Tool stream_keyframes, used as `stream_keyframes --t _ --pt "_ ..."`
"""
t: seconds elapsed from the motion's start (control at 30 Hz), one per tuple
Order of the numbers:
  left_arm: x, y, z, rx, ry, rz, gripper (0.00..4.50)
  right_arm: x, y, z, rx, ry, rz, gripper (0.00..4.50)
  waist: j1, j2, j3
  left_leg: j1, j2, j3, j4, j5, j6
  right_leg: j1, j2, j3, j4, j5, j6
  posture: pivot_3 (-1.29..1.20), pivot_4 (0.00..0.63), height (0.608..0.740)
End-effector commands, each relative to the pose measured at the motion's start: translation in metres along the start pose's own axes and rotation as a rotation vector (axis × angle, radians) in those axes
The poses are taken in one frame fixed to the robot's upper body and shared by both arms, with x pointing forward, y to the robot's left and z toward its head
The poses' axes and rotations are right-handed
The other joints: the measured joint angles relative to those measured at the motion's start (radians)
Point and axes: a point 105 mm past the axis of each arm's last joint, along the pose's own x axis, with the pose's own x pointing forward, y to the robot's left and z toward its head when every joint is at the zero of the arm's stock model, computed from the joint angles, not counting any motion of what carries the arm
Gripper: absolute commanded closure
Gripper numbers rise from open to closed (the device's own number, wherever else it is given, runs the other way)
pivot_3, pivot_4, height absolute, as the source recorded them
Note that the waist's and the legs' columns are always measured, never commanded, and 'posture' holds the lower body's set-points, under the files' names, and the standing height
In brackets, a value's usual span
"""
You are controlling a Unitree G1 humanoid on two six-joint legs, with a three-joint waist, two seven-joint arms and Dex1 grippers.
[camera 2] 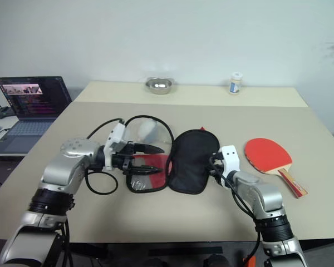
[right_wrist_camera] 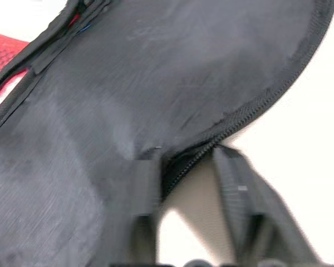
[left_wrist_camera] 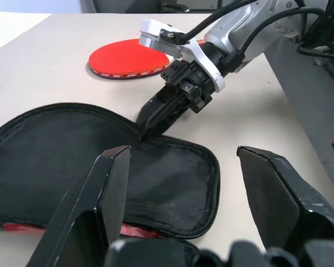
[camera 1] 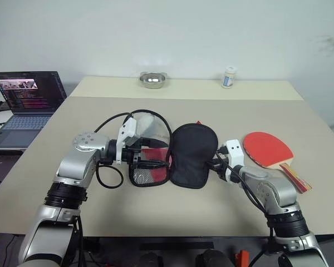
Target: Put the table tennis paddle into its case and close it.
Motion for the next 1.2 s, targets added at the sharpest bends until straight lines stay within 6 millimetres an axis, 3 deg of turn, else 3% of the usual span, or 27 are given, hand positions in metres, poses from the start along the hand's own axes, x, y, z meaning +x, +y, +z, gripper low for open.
stream_keyframes --t 0.03,0.27,0.43,0.73,1.03,1.13,1.2 --pt "0.003 0.002 0.016 0.071 -0.01 0.001 1.16 -0.002 -0.004 0.013 0.016 -0.043 -0.024 4.45 -0.002 0.0 0.0 0.0 0.0 0.0 0.0 0.0 0.0 0.0 0.0 0.0 0.0 0.0 0.0 0.0 0.15 0.74" --pt "0.011 0.002 0.017 0.096 -0.003 -0.032 1.16 -0.007 -0.015 0.03 0.123 -0.099 -0.055 4.48 -0.005 0.0 0.0 -0.001 -0.001 0.001 0.0 0.0 0.0 0.0 -0.001 0.0 0.0 0.0 0.0 0.0 0.15 0.74" --pt "0.02 0.004 0.02 0.121 -0.005 -0.067 1.16 -0.029 -0.037 0.038 0.18 -0.121 -0.094 4.48 -0.002 0.0 0.0 -0.001 -0.001 0.002 0.0 0.0 0.0 -0.001 -0.001 0.001 0.0 0.0 0.0 0.0 0.15 0.74" --pt "0.031 0.007 0.022 0.143 -0.017 -0.105 1.16 -0.059 -0.049 0.03 0.207 -0.11 -0.143 4.48 -0.003 0.0 0.001 -0.002 -0.001 0.002 -0.002 0.0 0.0 -0.002 -0.001 0.001 -0.001 0.0 0.0 0.0 0.15 0.74" --pt "0.037 0.009 0.021 0.151 -0.022 -0.117 1.16 -0.062 -0.048 0.027 0.177 -0.094 -0.141 4.48 -0.011 0.0 0.001 -0.002 -0.001 0.002 -0.002 0.0 0.0 -0.002 -0.001 0.001 -0.001 -0.002 0.003 0.0 0.15 0.74" --pt "0.038 0.008 0.02 0.151 -0.026 -0.119 1.16 -0.061 -0.056 0.03 0.158 -0.103 -0.166 3.84 -0.012 0.0 0.001 -0.002 -0.001 0.002 -0.002 0.0 0.0 -0.002 -0.001 0.001 -0.001 -0.002 0.003 0.0 0.15 0.74" --pt "0.038 0.007 0.019 0.151 -0.027 -0.119 1.16 -0.062 -0.058 0.031 0.136 -0.101 -0.172 3.19 -0.012 0.0 0.001 -0.002 -0.001 0.002 -0.002 0.0 0.0 -0.002 -0.001 0.001 -0.001 -0.002 0.003 0.0 0.15 0.74"
